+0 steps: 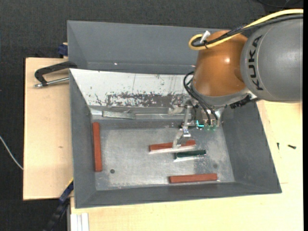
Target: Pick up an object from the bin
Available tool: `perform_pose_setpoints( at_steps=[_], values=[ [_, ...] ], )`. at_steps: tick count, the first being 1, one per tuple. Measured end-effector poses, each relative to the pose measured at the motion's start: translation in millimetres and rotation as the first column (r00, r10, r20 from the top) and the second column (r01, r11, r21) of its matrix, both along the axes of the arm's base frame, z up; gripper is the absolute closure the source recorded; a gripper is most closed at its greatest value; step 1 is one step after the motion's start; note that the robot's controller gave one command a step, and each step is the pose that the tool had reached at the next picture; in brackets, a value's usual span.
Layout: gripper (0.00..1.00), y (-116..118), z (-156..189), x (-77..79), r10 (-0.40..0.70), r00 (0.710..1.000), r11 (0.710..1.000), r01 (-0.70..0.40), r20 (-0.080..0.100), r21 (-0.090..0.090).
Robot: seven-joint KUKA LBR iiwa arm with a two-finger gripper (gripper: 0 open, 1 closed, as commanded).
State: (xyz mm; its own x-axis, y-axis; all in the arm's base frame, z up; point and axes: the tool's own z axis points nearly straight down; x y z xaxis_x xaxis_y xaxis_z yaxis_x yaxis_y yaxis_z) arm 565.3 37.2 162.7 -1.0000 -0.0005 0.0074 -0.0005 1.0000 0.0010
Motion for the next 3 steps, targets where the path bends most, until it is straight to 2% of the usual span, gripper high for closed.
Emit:
perform_pose_setpoints(
  at_steps=[1,2,3],
  values=[
    [0.0,-0.1,4.6,1.9,-0.001,1.0,1.0,0.001,0.009,0.001],
    [0.0,2.5,-60.2,-1.4,-0.109,0.994,0.994,0.109,0.011,0.001],
    [0.0,3.9,-88.5,8.0,-0.12,0.993,0.993,0.12,0.001,0.0]
  ],
)
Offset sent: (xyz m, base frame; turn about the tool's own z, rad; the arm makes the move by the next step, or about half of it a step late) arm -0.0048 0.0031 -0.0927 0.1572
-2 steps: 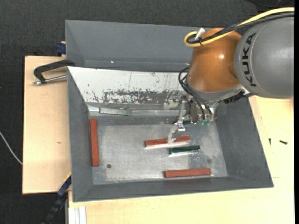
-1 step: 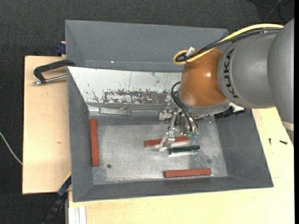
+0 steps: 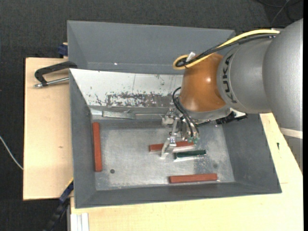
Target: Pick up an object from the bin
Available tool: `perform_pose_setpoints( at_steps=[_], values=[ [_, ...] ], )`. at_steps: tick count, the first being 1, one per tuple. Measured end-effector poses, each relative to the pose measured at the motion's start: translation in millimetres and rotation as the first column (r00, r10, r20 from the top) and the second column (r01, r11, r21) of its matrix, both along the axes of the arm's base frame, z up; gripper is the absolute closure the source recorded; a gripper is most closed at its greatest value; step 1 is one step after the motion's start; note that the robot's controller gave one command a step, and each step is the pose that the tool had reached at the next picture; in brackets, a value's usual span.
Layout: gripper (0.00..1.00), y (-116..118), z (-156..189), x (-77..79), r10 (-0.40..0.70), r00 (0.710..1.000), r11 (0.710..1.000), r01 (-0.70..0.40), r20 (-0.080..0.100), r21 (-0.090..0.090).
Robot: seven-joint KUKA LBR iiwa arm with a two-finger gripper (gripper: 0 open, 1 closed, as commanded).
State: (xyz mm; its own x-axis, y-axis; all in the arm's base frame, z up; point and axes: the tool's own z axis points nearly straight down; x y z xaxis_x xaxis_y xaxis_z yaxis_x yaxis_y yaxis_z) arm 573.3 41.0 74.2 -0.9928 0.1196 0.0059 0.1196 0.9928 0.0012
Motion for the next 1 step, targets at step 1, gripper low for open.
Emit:
perform_pose_setpoints(
  at_steps=[1],
  values=[
    [0.0,-8.4,34.7,-24.5,-0.019,1.0,1.0,0.019,0.004,0.0]
  ],
)
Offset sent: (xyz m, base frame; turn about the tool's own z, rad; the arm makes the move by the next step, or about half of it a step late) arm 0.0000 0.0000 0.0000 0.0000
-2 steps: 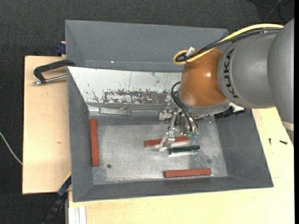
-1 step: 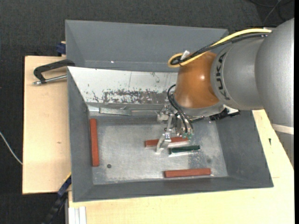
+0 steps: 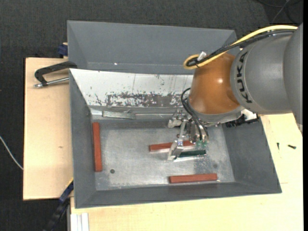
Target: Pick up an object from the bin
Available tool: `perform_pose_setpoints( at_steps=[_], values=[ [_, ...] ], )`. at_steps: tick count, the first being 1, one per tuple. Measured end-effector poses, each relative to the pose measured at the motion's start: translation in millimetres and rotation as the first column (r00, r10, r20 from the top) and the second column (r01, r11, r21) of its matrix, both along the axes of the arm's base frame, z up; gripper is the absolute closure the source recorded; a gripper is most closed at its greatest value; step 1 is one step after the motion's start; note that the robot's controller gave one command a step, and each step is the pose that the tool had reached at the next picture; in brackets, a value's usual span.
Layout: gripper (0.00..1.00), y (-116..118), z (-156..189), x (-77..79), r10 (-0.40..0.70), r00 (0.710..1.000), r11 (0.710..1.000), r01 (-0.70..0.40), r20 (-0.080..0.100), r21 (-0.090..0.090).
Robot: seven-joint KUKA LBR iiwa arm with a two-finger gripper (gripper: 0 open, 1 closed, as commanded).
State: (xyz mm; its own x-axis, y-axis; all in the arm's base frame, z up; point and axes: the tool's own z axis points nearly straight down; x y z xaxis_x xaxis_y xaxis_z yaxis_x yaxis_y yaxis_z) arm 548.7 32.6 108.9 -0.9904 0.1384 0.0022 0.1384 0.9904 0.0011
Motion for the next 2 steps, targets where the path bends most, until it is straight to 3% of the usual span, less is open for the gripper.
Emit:
perform_pose_setpoints(
  at_steps=[1,2],
  values=[
    [0.0,7.1,-27.1,21.7,0.015,1.0,1.0,-0.015,0.009,0.0],
    [1.0,13.8,-30.9,-8.4,-0.169,0.986,0.986,0.169,0.001,0.0]
  ],
)
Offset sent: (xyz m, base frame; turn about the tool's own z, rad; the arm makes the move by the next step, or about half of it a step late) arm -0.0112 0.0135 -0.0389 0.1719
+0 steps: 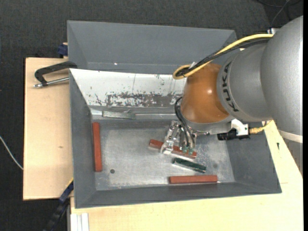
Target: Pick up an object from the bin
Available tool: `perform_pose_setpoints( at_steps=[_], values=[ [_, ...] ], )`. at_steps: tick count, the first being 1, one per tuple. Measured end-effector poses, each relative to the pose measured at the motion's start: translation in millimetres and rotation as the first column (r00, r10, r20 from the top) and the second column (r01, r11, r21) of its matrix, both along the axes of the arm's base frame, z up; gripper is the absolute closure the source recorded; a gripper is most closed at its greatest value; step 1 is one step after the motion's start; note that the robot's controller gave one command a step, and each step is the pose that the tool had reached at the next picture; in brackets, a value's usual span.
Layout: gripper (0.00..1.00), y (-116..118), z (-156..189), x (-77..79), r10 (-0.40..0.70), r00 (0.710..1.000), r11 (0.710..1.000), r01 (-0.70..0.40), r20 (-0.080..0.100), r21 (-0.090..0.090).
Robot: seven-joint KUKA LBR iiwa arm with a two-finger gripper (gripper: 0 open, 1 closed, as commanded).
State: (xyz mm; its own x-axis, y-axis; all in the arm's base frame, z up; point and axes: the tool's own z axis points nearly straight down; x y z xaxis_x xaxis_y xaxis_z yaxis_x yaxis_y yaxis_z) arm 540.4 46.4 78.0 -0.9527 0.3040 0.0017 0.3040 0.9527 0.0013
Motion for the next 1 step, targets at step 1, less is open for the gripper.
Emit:
perform_pose_setpoints(
  at_steps=[1],
  values=[
    [1.0,0.0,0.0,0.0,0.0,1.0,1.0,0.0,0.0,0.0]
  ],
)
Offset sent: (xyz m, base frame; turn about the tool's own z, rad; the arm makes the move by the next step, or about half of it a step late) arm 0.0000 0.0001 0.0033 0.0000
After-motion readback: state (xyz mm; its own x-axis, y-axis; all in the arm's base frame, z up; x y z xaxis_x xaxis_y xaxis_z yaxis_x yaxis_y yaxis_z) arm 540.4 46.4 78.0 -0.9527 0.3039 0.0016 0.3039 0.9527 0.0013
